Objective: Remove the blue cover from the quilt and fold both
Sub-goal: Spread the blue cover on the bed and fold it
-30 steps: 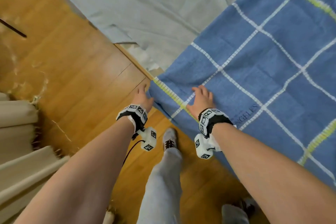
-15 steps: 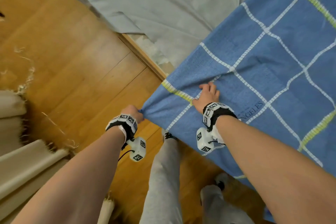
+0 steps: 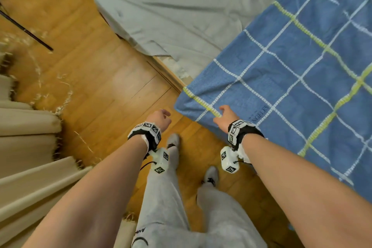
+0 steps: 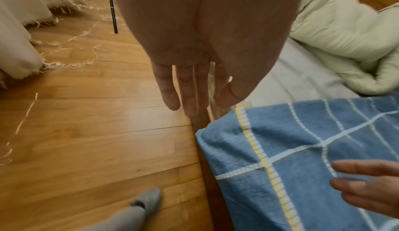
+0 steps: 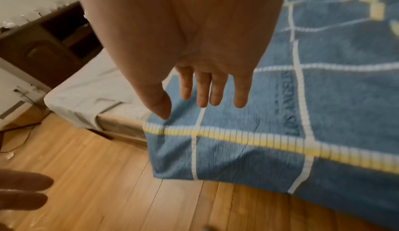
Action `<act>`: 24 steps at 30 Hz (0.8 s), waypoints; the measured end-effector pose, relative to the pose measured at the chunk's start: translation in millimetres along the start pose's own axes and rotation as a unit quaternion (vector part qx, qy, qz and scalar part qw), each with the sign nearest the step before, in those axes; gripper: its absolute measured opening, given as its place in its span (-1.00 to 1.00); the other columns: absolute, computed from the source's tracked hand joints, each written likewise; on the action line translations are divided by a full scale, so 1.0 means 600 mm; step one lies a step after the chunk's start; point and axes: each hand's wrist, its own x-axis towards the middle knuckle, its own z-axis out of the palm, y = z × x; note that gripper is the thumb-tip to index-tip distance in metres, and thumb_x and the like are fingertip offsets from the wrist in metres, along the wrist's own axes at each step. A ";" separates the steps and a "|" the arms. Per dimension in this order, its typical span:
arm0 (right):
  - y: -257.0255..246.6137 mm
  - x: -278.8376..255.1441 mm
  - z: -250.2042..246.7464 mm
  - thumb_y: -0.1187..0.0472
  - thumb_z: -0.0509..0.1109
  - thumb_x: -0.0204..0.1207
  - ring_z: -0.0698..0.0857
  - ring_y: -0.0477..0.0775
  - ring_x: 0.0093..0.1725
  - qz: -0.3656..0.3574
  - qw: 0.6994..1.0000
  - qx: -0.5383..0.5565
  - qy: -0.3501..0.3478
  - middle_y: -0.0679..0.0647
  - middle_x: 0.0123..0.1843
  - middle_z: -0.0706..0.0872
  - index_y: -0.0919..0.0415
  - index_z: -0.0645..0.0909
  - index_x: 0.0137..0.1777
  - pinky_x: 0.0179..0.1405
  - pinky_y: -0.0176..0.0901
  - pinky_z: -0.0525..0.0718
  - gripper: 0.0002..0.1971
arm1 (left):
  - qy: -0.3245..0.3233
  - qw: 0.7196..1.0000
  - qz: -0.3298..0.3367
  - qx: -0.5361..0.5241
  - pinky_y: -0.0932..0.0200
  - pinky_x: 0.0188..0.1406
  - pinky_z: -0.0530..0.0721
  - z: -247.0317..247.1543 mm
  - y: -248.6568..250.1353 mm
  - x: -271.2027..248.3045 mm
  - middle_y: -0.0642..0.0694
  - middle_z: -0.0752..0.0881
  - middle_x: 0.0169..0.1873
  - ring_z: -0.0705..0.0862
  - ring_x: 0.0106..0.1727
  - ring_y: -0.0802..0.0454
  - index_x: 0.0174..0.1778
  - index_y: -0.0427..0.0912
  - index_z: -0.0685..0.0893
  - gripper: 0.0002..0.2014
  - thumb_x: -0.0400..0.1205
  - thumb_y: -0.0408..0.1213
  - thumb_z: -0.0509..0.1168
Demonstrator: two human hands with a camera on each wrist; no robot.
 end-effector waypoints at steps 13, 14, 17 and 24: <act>-0.050 0.247 0.102 0.17 0.54 0.42 0.32 0.26 0.53 0.037 0.994 -0.003 0.101 0.11 0.59 0.32 0.03 0.29 0.59 0.52 0.01 0.36 -0.24 | -0.102 0.989 0.098 -0.051 0.01 0.29 0.57 0.058 0.013 0.362 -0.09 0.51 0.44 0.53 0.39 -0.09 0.63 -0.18 0.26 -0.05 0.40 -0.10 0.62; -0.051 0.261 0.114 0.14 0.55 0.39 0.29 0.26 0.51 0.047 0.990 -0.023 0.128 0.10 0.57 0.29 -0.01 0.30 0.55 0.49 -0.01 0.36 -0.25 | -0.129 0.983 0.111 -0.063 -0.05 0.37 0.55 0.070 0.013 0.387 -0.05 0.52 0.43 0.53 0.40 -0.05 0.58 -0.18 0.35 -0.07 0.35 0.01 0.63; -0.049 0.278 0.130 0.05 0.59 0.33 0.29 0.23 0.44 0.072 0.981 -0.069 0.168 0.07 0.50 0.29 -0.08 0.30 0.45 0.34 0.02 0.49 -0.27 | -0.197 0.970 0.131 -0.052 -0.14 0.24 0.68 0.106 0.005 0.427 0.00 0.75 0.17 0.71 0.17 -0.01 0.30 -0.11 0.66 -0.06 0.12 0.46 0.50; -0.088 0.237 0.112 0.11 0.56 0.41 0.34 0.28 0.48 0.108 0.991 -0.002 0.085 0.13 0.54 0.34 0.09 0.30 0.55 0.50 0.03 0.36 -0.26 | -0.228 0.965 0.117 0.050 0.19 -0.43 0.52 0.039 -0.063 0.328 -0.08 0.65 -0.39 0.62 -0.36 0.00 -0.31 -0.16 0.59 -0.59 0.57 0.15 0.38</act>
